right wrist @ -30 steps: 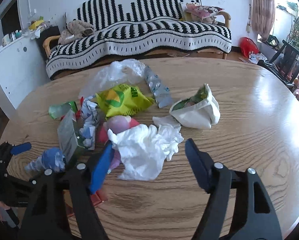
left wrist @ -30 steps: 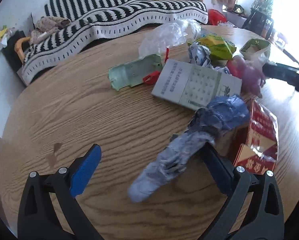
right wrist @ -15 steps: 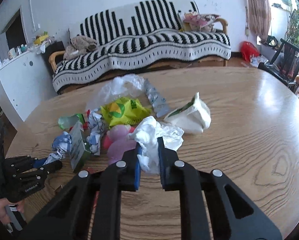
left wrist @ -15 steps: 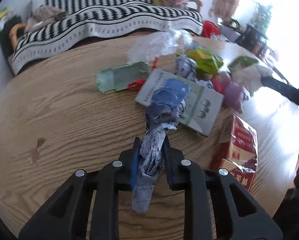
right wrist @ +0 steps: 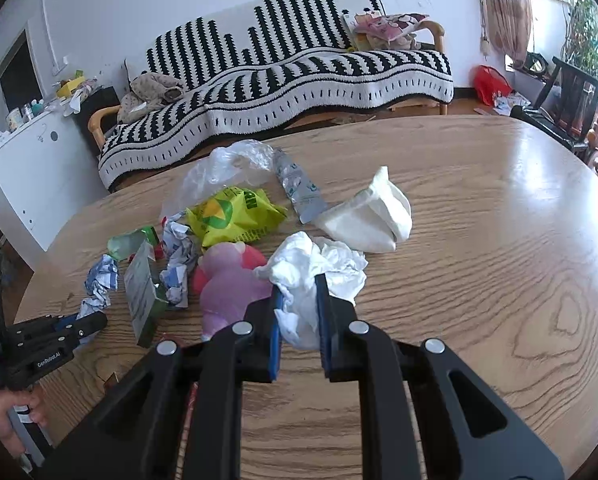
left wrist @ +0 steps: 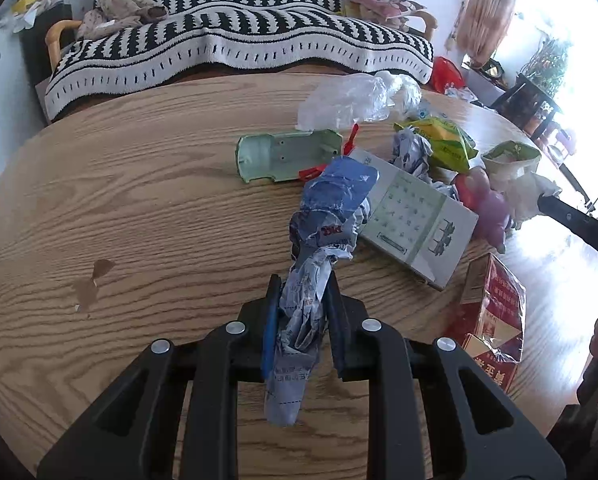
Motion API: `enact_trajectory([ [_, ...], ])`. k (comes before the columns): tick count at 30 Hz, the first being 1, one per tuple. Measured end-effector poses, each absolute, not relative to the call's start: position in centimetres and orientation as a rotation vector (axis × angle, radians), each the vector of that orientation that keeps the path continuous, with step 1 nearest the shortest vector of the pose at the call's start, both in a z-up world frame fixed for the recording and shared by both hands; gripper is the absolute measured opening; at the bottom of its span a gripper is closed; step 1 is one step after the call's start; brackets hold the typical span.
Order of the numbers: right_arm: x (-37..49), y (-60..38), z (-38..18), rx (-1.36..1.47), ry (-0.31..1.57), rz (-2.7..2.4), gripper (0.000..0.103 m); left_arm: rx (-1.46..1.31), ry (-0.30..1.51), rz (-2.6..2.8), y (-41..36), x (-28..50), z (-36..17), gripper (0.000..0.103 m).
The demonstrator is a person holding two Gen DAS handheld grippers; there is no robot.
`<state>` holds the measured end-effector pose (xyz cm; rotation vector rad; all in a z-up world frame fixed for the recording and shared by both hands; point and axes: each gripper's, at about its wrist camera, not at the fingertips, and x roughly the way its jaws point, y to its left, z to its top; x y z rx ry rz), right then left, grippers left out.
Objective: Collect trash
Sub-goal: 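Lift the crumpled blue paper and white tissue off the table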
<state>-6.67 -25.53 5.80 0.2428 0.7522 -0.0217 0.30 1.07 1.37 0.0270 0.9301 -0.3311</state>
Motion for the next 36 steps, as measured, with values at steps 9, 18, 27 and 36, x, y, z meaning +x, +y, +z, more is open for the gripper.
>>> enact_trajectory([
  [9, -6.7, -25.2, 5.6, 0.223, 0.758, -0.002, 0.015, 0.021, 0.937, -0.328, 1.3, 0.4, 1.3, 0.021],
  [18, -6.8, -24.9, 5.6, 0.207, 0.766, 0.021, 0.015, 0.009, 0.940, -0.328, 1.4, 0.5, 1.3, 0.021],
  [27, -6.7, -24.8, 5.5, 0.199, 0.772, 0.020, 0.015, -0.001, 0.933, -0.320, 1.5, 0.4, 1.4, 0.021],
  [36, -11.1, -26.0, 10.6, 0.292, 0.585, 0.043, 0.015, -0.106, 0.807, -0.312, 1.3, -2.0, 5.4, 0.021],
])
